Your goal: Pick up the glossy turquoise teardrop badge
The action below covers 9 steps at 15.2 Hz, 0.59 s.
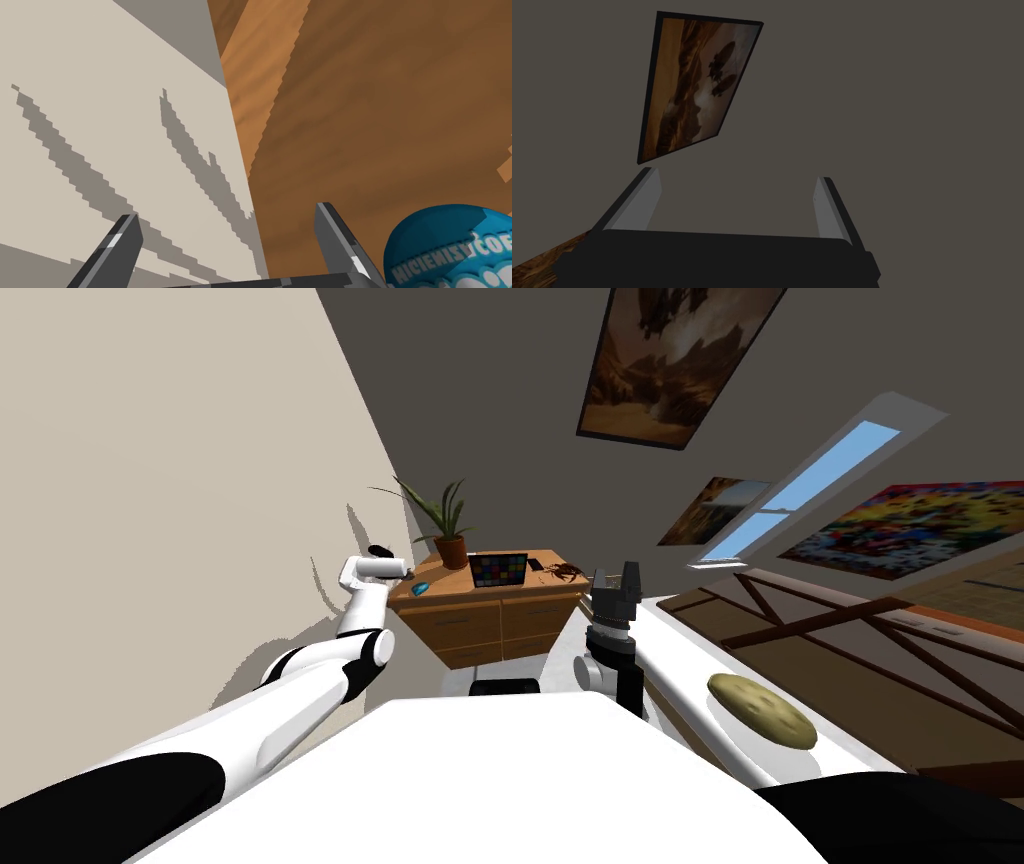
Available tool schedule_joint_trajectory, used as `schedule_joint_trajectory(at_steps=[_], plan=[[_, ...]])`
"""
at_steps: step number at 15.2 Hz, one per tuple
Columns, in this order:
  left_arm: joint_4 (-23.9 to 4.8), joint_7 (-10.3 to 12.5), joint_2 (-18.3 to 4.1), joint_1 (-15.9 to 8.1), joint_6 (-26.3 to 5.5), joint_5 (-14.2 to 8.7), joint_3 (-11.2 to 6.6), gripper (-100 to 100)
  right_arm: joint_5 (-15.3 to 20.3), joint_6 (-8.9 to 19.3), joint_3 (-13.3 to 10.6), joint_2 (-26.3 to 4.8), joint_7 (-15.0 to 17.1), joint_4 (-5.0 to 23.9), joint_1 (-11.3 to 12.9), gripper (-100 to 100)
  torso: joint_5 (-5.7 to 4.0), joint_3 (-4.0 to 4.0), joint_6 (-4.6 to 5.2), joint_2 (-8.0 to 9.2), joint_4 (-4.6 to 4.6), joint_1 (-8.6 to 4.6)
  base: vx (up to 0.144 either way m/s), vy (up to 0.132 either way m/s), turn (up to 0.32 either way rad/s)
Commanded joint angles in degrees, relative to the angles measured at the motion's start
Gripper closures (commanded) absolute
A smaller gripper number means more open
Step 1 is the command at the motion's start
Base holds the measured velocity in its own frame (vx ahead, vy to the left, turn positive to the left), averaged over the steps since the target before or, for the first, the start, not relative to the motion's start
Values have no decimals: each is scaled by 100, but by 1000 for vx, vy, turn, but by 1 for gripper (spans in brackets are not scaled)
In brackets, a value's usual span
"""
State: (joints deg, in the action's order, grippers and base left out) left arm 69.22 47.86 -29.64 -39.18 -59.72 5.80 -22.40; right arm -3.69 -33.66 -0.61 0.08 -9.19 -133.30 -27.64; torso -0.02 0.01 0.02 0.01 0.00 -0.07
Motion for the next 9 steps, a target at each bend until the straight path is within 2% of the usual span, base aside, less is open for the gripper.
schedule_joint_trajectory(at_steps=[1,2,3,5,6,7,9], plan=[[-91,67,-23,-106,-286,1,-45,-100,0,0,0,0,0,0,0,0,0,0,0,0,0,0,1,-6,-67],[-91,67,-23,-106,-323,1,-45,-100,0,0,0,0,0,0,0,0,1,0,-3,1,0,2,0,0,0],[-356,243,-80,-373,-509,27,-170,-100,0,0,0,0,0,0,-1,0,2,1,-4,1,0,4,0,-6,-114],[-368,243,-80,-394,-741,27,-170,-100,0,0,0,0,0,0,0,0,1,0,0,1,0,3,0,-1,-104],[-368,243,-80,-394,-753,27,-170,-100,0,0,0,0,0,0,0,0,2,1,-3,1,0,5,0,0,0],[-639,412,-135,-663,-952,53,-293,-100,0,0,0,0,0,0,-1,0,2,1,-5,2,0,6,0,-2,-116],[-639,412,-135,-667,-1163,53,-293,-100,0,0,0,0,0,0,0,0,1,1,0,1,0,5,1,4,-105]])
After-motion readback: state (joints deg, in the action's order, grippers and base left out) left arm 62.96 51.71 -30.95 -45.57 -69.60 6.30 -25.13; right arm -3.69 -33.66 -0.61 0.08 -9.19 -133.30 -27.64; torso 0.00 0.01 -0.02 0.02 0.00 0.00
